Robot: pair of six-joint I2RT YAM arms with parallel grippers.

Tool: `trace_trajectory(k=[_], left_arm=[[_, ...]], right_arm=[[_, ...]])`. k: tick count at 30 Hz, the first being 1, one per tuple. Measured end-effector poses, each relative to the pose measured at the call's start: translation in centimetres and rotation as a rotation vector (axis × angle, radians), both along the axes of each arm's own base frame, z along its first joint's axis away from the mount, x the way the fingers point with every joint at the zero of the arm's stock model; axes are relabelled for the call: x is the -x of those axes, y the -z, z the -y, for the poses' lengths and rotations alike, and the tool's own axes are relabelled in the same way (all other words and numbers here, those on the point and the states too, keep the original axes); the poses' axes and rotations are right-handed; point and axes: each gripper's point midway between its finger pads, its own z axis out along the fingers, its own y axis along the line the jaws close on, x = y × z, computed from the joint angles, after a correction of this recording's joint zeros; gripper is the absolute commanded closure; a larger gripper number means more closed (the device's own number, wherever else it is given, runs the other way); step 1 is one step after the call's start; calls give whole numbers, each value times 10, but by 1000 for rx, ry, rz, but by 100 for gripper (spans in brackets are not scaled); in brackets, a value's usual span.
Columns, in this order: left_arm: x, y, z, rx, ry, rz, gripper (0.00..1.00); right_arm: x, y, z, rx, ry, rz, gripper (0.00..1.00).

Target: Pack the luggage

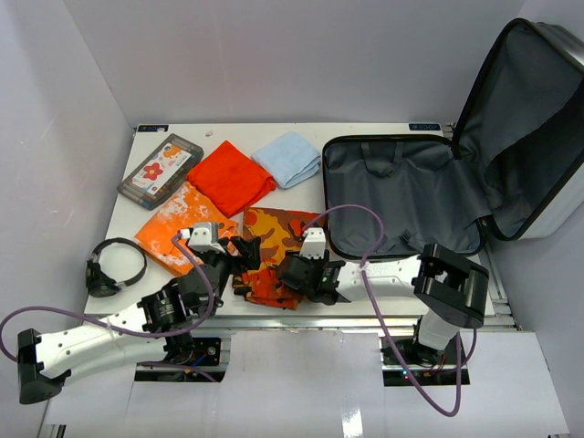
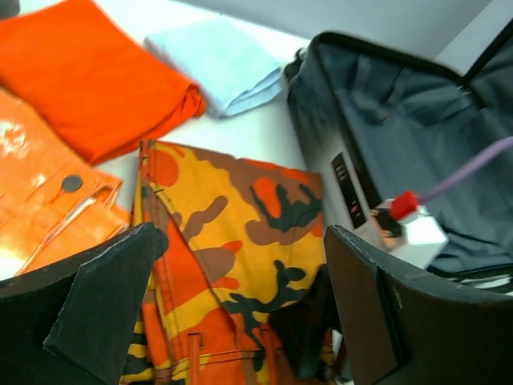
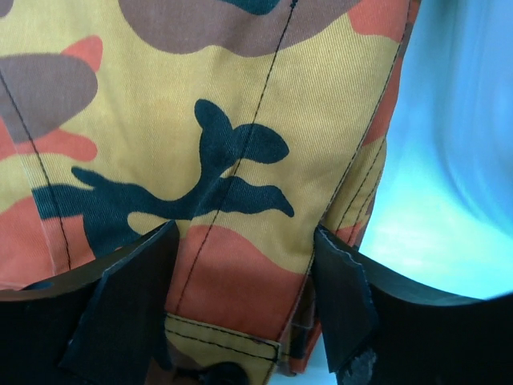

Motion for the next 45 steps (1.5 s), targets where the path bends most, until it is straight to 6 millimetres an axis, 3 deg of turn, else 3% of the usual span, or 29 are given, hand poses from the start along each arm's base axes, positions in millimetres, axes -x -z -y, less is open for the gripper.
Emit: trace_trajectory(k=[8,13,16,24,29,33,39,45], left_arm=[[9,48,-10,-66,6,-174,6],[8,86,-9,-155,29,-303,6],[4,102,-13,-171,37,-381,6],[-5,125,-23,-156,32,-509,5],[-13,125,-23,-103,48,-532,8],[-22,132,-19,-64,81,-554,9],[-19,174,-18,-89,129,-674,9],[-22,190,-24,-110,118,-708,9]], right_arm=[[31,1,10,-11,-81,-1,28],[45,1,14,-7,-117,6,13],[53,0,15,19,-140,18,10],[65,-8,10,108,-194,31,5],[66,-11,14,134,-215,35,2],[67,-29,19,92,-231,53,2],[68,-67,38,-35,-241,101,2],[70,-82,62,-109,-259,141,4]])
